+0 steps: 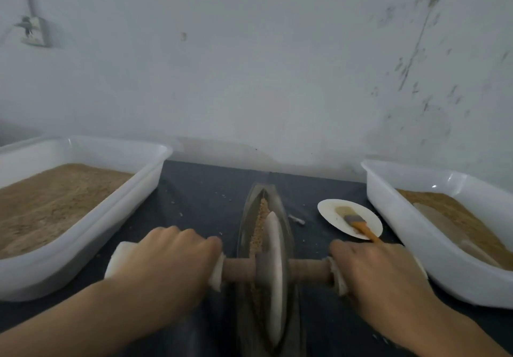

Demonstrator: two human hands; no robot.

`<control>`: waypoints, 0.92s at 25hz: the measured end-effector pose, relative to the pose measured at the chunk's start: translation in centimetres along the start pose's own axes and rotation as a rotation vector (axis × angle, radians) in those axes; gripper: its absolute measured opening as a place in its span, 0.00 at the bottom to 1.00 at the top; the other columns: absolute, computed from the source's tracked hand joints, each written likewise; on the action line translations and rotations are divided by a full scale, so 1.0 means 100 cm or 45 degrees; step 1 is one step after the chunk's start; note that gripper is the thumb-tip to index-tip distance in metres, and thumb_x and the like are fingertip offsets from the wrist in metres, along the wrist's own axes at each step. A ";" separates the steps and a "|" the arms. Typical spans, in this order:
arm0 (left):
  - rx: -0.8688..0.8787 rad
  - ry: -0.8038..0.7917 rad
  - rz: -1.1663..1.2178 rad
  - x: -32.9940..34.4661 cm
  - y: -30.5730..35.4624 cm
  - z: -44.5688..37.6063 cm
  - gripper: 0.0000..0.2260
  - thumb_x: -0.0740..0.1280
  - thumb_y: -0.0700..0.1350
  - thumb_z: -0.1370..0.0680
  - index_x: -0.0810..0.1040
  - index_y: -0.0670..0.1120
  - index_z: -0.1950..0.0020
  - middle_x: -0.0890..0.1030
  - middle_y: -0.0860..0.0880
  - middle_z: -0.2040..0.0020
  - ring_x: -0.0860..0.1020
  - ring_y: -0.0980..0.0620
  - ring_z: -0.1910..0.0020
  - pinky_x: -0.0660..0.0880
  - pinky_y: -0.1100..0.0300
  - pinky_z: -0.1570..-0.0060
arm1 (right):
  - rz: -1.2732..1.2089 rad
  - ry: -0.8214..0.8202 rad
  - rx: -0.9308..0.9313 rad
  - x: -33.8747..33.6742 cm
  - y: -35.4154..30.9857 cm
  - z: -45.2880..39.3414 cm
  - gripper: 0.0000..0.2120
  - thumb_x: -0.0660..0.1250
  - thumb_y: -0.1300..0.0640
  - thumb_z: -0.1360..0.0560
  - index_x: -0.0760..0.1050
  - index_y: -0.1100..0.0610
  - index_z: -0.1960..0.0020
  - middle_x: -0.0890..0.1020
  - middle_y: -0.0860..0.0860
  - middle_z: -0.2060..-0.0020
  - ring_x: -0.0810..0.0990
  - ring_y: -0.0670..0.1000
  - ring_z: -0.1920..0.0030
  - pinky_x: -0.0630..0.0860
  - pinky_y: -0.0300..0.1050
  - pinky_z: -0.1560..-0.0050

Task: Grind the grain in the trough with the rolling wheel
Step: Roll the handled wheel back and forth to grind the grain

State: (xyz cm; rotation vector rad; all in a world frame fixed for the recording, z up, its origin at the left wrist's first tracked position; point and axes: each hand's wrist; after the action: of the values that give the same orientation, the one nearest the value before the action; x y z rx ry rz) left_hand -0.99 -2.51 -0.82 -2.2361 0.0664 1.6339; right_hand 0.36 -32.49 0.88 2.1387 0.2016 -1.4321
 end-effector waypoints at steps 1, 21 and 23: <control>0.024 0.024 -0.029 -0.004 0.000 -0.004 0.19 0.69 0.56 0.36 0.56 0.60 0.64 0.61 0.58 0.72 0.56 0.60 0.75 0.50 0.61 0.74 | 0.003 -0.105 0.051 0.007 0.000 0.000 0.24 0.75 0.48 0.41 0.56 0.44 0.65 0.65 0.45 0.74 0.61 0.45 0.75 0.49 0.39 0.75; -0.012 -0.018 0.044 0.009 0.010 -0.060 0.11 0.67 0.53 0.29 0.64 0.56 0.63 0.69 0.56 0.68 0.66 0.56 0.72 0.64 0.58 0.69 | 0.077 0.019 0.139 0.036 0.011 -0.030 0.20 0.72 0.50 0.33 0.57 0.44 0.59 0.67 0.44 0.71 0.65 0.45 0.73 0.54 0.40 0.74; -0.062 0.037 -0.006 0.013 0.004 -0.102 0.05 0.65 0.51 0.26 0.69 0.54 0.56 0.77 0.52 0.59 0.74 0.49 0.63 0.68 0.54 0.61 | 0.041 0.050 0.263 0.050 0.020 -0.077 0.14 0.67 0.48 0.27 0.61 0.48 0.56 0.73 0.46 0.66 0.72 0.50 0.68 0.60 0.44 0.69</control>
State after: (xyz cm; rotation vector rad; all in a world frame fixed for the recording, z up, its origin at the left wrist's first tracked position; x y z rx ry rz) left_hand 8.61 -5.86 0.48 -2.2943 0.0294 1.6176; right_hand 9.50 -31.04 -0.72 2.3259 0.0346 -1.4475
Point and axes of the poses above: each hand's wrist, its own z-axis away from the middle knuckle, its own x-axis out of the palm, y = z × x
